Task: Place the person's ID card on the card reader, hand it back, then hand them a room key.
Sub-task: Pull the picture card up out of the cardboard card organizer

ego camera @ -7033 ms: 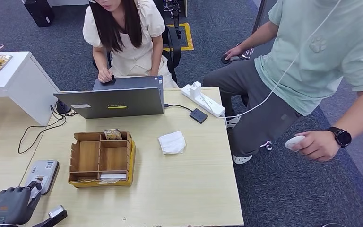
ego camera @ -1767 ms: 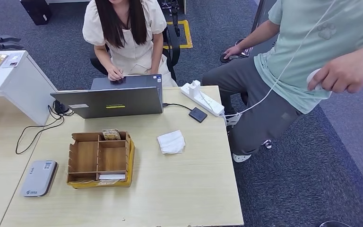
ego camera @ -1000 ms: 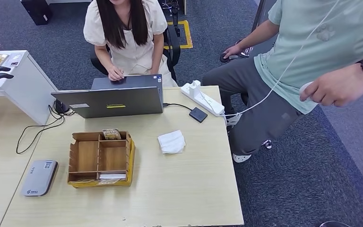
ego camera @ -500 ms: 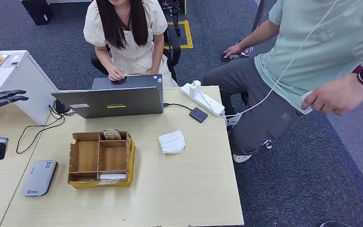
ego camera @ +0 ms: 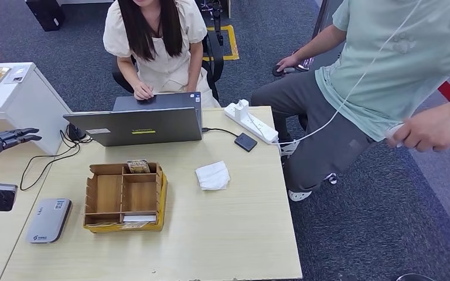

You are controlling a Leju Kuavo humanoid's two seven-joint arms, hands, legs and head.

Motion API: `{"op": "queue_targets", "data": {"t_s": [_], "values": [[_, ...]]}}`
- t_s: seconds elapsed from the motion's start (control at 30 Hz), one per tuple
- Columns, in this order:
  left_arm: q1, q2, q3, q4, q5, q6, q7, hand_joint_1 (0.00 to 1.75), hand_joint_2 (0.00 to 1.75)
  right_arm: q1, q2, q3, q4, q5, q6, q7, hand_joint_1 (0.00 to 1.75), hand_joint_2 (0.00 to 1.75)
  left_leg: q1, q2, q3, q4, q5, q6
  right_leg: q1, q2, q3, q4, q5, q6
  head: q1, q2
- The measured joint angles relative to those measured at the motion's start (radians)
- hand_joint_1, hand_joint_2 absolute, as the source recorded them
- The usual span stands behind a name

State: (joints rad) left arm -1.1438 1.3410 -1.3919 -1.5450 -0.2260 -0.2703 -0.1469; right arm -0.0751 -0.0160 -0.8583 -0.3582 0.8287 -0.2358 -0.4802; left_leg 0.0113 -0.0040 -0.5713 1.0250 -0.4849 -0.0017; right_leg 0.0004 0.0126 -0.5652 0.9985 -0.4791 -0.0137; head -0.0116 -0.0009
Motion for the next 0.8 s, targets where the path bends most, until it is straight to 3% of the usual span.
{"op": "queue_targets", "data": {"t_s": [0.23,0.57,0.8], "values": [[0.125,0.052,0.089,-0.008,-0.056,-0.028,0.017,0.0,1.75,0.0,0.0,-0.003,0.0,-0.007,-0.001,0.003,0.0,1.75,0.0,0.001,0.0,0.0,0.0,0.0,0.0,0.001,-0.001,0.0,0.0,0.0,0.0,0.0],[0.365,0.151,0.155,-0.035,-0.036,0.164,0.114,0.0,1.75,0.001,0.0,-0.018,0.0,-0.013,-0.002,0.001,0.0,1.75,0.0,0.002,0.0,0.0,0.0,0.0,0.0,0.002,-0.001,0.0,0.0,0.0,0.0,0.0],[0.474,0.209,0.187,-0.035,-0.03,0.213,0.145,0.0,1.75,0.001,0.0,-0.024,0.0,-0.012,-0.003,0.001,0.0,1.75,0.0,0.002,0.0,0.0,0.0,0.0,0.0,0.001,-0.001,0.0,0.0,0.0,0.0,0.0]]}}
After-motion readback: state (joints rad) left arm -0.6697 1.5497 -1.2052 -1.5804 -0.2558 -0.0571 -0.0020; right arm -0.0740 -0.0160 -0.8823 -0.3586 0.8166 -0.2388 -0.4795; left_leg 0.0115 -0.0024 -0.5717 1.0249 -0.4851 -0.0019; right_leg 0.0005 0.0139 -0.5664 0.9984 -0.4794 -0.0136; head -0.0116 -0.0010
